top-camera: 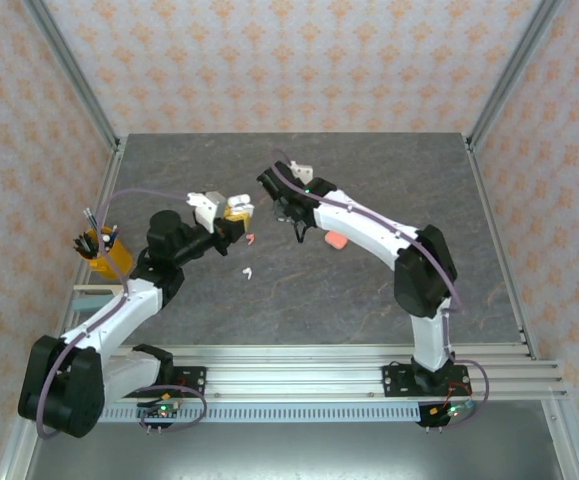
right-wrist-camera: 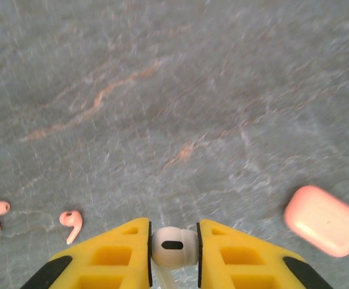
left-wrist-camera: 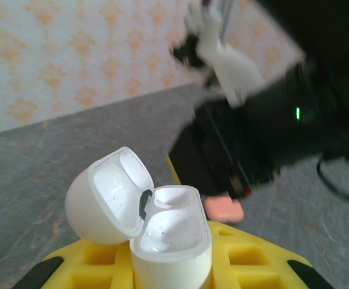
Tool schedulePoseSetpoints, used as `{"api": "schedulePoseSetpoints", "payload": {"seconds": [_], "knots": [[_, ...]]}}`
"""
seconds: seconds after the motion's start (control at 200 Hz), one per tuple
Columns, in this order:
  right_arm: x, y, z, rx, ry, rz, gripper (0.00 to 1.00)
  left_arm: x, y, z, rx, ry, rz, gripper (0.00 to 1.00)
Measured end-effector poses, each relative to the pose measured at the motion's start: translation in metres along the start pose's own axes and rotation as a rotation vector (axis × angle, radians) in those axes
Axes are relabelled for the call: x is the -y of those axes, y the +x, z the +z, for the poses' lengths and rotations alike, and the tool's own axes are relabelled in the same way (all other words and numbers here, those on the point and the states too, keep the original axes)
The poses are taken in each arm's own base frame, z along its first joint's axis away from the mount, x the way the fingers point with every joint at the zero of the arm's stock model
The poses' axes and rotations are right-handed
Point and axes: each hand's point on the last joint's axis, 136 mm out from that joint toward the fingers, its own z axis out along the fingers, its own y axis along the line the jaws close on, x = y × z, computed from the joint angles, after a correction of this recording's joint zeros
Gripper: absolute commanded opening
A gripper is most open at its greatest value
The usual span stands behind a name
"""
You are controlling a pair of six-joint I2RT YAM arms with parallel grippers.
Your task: Insert the wireless bluetooth earbuds into the charging case
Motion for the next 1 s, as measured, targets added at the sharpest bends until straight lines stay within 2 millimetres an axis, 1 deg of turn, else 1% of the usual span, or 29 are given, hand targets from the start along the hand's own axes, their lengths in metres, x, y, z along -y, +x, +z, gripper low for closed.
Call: {"api": "schedulePoseSetpoints", "payload": {"seconds": [0.12, 0.275, 0.42, 0.525, 0.621, 0.706, 0.856, 0.941, 1.001], "knots": [[0.011, -0.031, -0.024, 0.086, -0.024, 0.028, 0.23, 0.01, 0.005, 0.015, -0.034, 0.038, 0.039, 0.0], [0.023, -0.068, -0.06, 0.204, -0.074, 0.075, 0.23, 0.01, 0.009, 0.034, -0.044, 0.022, 0.066, 0.0], [0.025, -0.09, -0.089, 0.298, -0.131, 0.099, 0.24, 0.007, 0.013, 0.052, -0.039, -0.021, 0.086, 0.0], [0.023, -0.102, -0.106, 0.358, -0.177, 0.117, 0.24, 0.003, 0.007, 0.064, -0.012, -0.067, 0.102, 0.0], [0.022, -0.11, -0.119, 0.405, -0.218, 0.134, 0.24, 0.0, -0.009, 0.074, 0.037, -0.111, 0.126, 0.0], [0.022, -0.115, -0.132, 0.438, -0.256, 0.15, 0.24, 0.001, -0.03, 0.081, 0.092, -0.144, 0.149, 0.0], [0.021, -0.125, -0.156, 0.501, -0.333, 0.184, 0.24, 0.008, -0.068, 0.09, 0.189, -0.177, 0.198, 0.0], [0.022, -0.13, -0.171, 0.535, -0.375, 0.202, 0.24, 0.013, -0.085, 0.093, 0.23, -0.189, 0.221, 0.0], [0.022, -0.133, -0.179, 0.556, -0.401, 0.213, 0.25, 0.017, -0.093, 0.095, 0.248, -0.192, 0.236, 0.0]]}}
